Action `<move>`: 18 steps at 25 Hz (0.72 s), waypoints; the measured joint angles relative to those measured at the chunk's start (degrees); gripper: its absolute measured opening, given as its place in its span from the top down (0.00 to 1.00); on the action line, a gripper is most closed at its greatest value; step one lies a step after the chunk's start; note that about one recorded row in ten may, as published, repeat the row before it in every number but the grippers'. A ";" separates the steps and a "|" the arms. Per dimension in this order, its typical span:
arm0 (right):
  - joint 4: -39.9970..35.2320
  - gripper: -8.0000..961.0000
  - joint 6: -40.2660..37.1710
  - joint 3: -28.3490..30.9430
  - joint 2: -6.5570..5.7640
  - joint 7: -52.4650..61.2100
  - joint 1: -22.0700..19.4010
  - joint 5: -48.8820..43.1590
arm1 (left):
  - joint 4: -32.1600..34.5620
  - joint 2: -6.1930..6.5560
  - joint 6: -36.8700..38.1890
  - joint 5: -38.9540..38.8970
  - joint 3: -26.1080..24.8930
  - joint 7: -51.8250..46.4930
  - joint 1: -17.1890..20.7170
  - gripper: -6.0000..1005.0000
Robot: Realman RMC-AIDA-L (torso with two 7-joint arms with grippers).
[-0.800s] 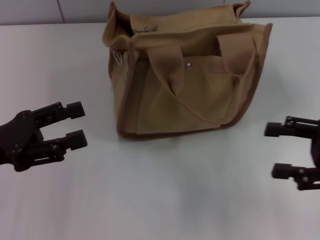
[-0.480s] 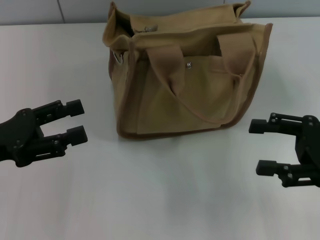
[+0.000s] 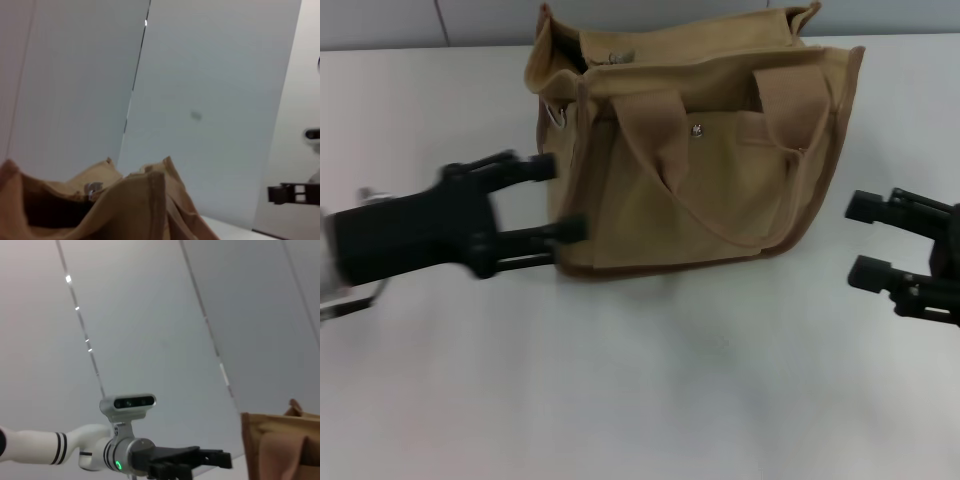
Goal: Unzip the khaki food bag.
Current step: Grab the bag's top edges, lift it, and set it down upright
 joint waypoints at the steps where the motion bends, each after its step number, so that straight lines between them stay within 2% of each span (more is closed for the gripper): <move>1: 0.26 0.18 0.03 0.31 -0.14 0.00 -0.34 0.00 | -0.13 0.00 -2.09 -1.30 2.52 0.28 -0.30 0.19; 4: 0.42 0.18 0.57 0.91 -0.18 -0.01 -1.05 0.00 | -0.13 0.01 -10.93 -5.67 11.11 1.19 -0.98 0.19; 10: 0.57 0.18 1.64 1.05 -0.12 -0.37 -1.79 -0.39 | 0.38 -0.13 -22.94 -13.66 20.86 4.44 -0.92 0.20; 14: 0.58 0.18 1.80 1.06 -0.11 -0.41 -2.27 -0.41 | 0.47 -0.01 -24.25 -15.25 22.19 5.61 -0.50 0.21; 17: 0.59 0.18 1.63 1.17 -0.19 -0.44 -2.89 -0.43 | 0.61 0.36 -23.49 -15.27 21.85 5.46 0.52 0.32; 18: 0.58 0.18 1.54 1.17 -0.21 -0.45 -3.11 -0.42 | 1.11 0.66 -22.11 -15.18 20.60 5.28 2.13 0.35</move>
